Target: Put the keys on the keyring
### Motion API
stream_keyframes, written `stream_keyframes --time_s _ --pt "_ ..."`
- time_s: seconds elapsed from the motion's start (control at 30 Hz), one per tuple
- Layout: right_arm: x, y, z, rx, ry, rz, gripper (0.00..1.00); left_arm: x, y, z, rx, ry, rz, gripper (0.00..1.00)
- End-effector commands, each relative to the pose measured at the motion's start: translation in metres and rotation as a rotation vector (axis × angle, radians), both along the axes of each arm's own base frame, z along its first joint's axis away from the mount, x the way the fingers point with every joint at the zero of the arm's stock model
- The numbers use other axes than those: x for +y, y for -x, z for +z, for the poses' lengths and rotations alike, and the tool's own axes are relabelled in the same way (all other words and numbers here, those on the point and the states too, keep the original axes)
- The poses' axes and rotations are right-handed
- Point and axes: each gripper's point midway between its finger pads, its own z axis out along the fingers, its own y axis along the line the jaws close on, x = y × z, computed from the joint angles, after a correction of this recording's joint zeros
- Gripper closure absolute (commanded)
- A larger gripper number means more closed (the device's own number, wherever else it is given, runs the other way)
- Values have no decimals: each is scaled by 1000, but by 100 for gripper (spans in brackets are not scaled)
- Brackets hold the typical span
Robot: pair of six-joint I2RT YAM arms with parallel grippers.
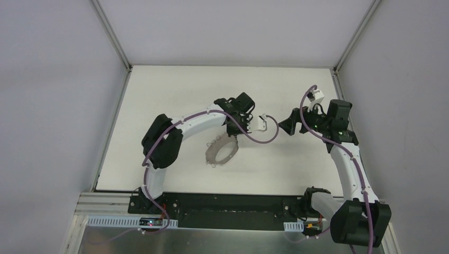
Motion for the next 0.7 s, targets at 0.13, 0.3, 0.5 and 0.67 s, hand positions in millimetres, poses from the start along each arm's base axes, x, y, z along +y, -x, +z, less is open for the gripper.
stream_keyframes --time_s 0.13,0.3,0.5,0.67 --pt "25 2 62 -65 -143 114 2 0 36 86 110 261 -10 100" --pt "51 10 93 -81 -224 259 1 3 61 131 174 378 -12 100" --pt "97 30 102 -97 -246 462 16 5 87 175 271 513 11 100" --pt "126 46 94 -95 -223 588 33 3 99 191 332 563 36 100"
